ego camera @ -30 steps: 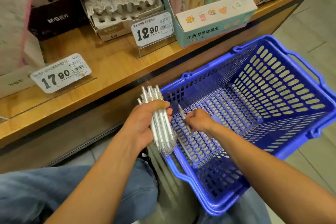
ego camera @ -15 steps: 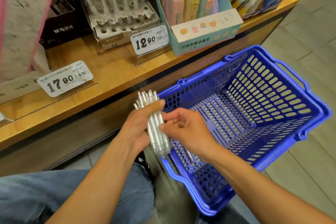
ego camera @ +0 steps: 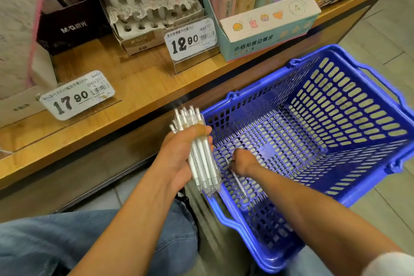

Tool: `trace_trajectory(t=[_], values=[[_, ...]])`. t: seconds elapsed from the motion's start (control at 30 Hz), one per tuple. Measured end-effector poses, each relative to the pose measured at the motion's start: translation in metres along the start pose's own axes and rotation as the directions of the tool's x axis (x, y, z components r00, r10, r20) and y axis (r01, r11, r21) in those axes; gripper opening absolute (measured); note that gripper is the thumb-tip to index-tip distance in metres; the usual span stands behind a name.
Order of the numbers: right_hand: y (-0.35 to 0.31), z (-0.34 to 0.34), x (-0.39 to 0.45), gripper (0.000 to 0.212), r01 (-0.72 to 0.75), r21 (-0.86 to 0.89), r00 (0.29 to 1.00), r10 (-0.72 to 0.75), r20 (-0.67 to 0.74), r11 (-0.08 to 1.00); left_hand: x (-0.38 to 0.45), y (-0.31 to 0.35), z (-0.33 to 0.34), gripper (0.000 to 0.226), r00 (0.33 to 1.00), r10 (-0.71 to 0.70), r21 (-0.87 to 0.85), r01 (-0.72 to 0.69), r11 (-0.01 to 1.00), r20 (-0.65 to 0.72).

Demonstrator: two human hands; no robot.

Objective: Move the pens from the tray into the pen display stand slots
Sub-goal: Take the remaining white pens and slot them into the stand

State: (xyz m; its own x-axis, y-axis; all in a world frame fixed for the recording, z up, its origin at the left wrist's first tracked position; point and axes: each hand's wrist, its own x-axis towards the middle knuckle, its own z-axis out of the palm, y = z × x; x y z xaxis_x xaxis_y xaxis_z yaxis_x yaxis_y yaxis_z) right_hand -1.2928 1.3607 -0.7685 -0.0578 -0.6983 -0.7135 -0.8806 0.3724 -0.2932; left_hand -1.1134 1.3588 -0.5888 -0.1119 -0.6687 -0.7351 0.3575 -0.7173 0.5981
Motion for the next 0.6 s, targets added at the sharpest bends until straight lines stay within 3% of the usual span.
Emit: trace_trajectory(t=[0.13,0.23,0.37,0.47,0.6], values=[[0.003,0.035,0.009,0.048,-0.019,-0.122,0.999,0.014,-0.036,0.992,0.002,0.001,0.001,0.007,1.000,-0.014,0.021,0.013,1.000,0.008],[-0.002,0.047,0.007,0.034,0.012,-0.175,0.998,-0.022,-0.057,0.984,0.003,0.001,0.001,0.008,1.000,-0.017,0.038,0.016,0.999,0.008],[-0.003,0.028,-0.001,0.022,0.021,-0.220,1.000,-0.019,0.014,0.975,0.004,0.003,0.003,0.009,1.000,-0.017,0.079,0.017,0.997,-0.008],[0.006,0.000,-0.011,0.004,-0.020,-0.070,1.000,0.019,-0.005,0.997,0.005,0.005,0.004,0.010,1.000,-0.023,0.131,0.024,0.991,-0.007],[0.023,-0.040,-0.036,0.006,-0.055,0.251,0.995,0.074,-0.068,0.966,0.012,0.006,0.008,0.015,0.999,-0.051,0.174,0.048,0.984,0.011]])
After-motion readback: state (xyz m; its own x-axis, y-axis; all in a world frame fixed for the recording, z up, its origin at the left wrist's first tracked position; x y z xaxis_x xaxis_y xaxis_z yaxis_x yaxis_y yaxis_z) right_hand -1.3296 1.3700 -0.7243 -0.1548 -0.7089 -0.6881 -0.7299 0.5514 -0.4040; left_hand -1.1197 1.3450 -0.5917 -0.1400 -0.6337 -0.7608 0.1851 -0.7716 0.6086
